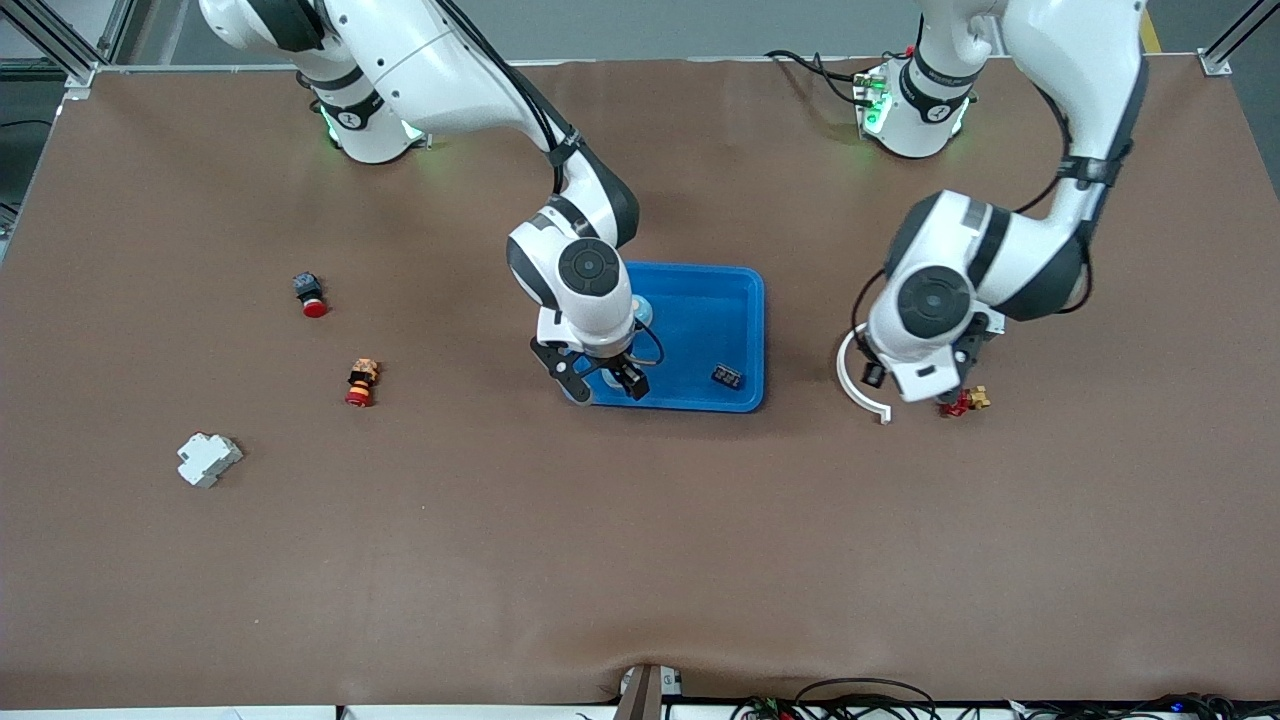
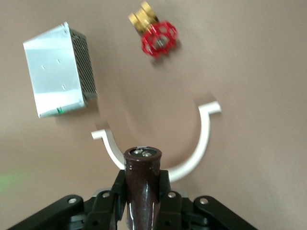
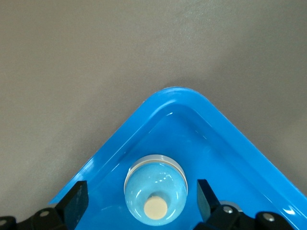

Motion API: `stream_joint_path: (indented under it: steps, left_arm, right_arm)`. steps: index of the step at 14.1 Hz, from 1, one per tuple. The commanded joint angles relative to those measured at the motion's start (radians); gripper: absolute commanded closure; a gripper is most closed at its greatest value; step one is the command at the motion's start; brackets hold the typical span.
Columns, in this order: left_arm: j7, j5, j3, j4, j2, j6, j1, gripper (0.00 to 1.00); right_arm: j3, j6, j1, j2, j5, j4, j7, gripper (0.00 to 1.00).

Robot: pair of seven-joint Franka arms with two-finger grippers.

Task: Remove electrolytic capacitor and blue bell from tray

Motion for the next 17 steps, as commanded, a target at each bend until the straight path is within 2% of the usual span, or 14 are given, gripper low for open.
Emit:
stream_joint_path:
  steps: [1,5,10,11,14,15,16,17]
  left_arm:
    - [0.008,0.017,-0.011,-0.066,-0.006,0.068,0.058,1.0]
    - [0.016,0.025,-0.009,-0.136,0.034,0.207,0.102,1.0]
    - [0.014,0.144,-0.011,-0.192,0.094,0.339,0.19,1.0]
    - [0.014,0.146,-0.011,-0.19,0.101,0.349,0.19,0.97]
    - [0.013,0.148,-0.011,-0.187,0.111,0.361,0.185,0.46]
    - [0.013,0.148,-0.011,-0.186,0.109,0.361,0.185,0.16]
    - [0.014,0.148,-0.011,-0.184,0.103,0.36,0.184,0.0]
    - [0.014,0.148,-0.012,-0.178,0.095,0.35,0.182,0.0]
  right_arm:
    - [-0.007,0.011,0.011,0.028,-0.021,0.027,0.038,0.0]
    - [-0.007,0.011,0.014,0.049,-0.026,0.027,0.04,0.0]
    - [-0.005,0.011,0.02,0.054,-0.023,0.027,0.046,0.0]
    - [-0.005,0.011,0.02,0.054,-0.021,0.027,0.047,0.0]
    - [-0.005,0.011,0.031,0.054,-0.018,0.032,0.055,0.0]
    - [-0.005,0.011,0.036,0.054,-0.018,0.032,0.055,0.0]
    - [-0.005,0.011,0.037,0.054,-0.017,0.032,0.055,0.0]
    - [-0.005,0.011,0.037,0.054,-0.017,0.032,0.055,0.0]
